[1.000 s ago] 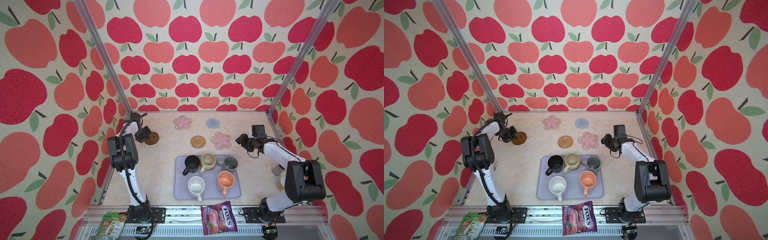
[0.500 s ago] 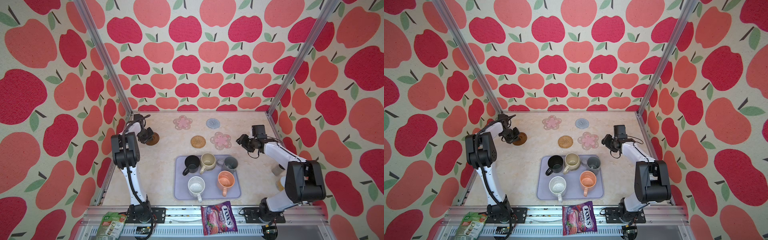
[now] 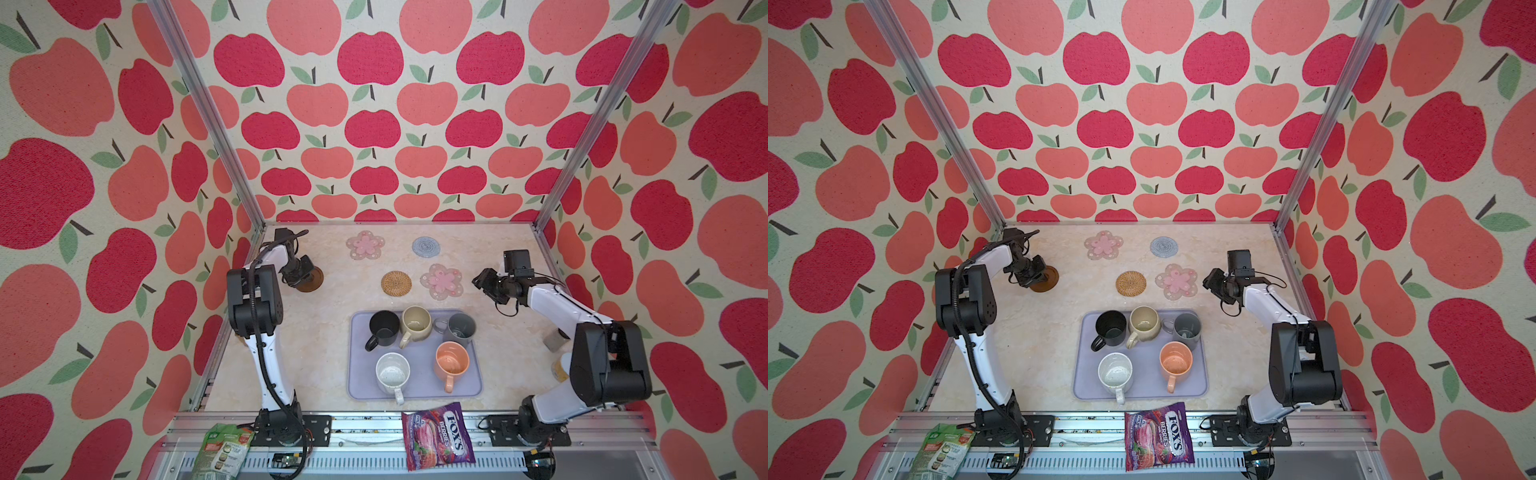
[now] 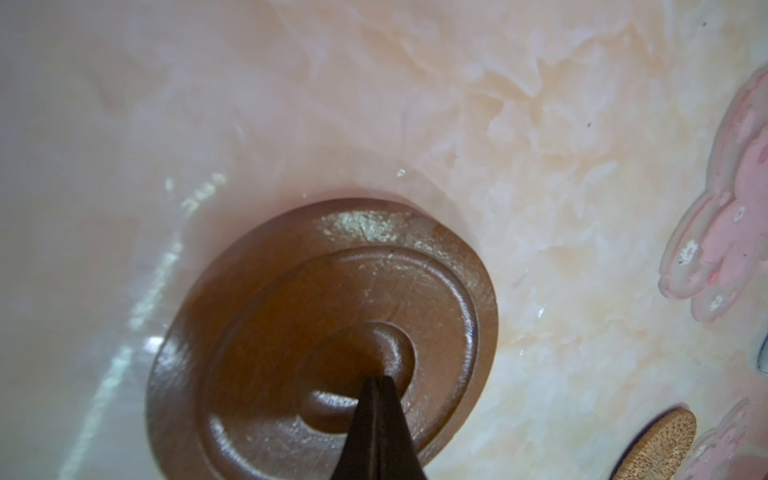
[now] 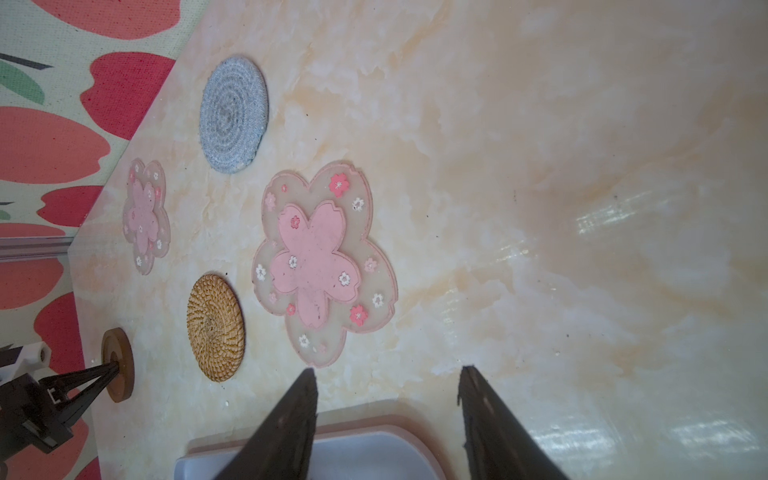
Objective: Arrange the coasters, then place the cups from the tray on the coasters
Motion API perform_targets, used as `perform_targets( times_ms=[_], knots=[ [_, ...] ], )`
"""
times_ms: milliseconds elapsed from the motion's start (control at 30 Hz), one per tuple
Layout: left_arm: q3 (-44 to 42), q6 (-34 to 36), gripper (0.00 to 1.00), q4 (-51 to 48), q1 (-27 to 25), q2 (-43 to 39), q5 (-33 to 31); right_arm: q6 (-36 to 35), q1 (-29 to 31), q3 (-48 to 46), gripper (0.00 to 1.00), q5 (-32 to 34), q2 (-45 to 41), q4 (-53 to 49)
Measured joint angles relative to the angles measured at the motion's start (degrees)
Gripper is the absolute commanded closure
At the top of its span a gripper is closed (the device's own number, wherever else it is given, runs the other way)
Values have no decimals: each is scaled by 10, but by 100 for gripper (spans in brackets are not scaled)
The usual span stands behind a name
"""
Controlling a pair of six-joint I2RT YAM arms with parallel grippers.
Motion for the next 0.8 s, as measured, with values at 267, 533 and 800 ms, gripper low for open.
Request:
perform_targets(
  times_ms=[267,533,800],
  knots=[
    [-23,-5,98,9,-43,-12,19,0,-5,-7,43,-2,0,9],
    [-28,-20,98,16,-78,-13,37,0,-7,-18,42,-7,0,17],
    [-33,-34,97,25,-117,-11,64,0,-11,-26,42,-7,0,22]
  ],
)
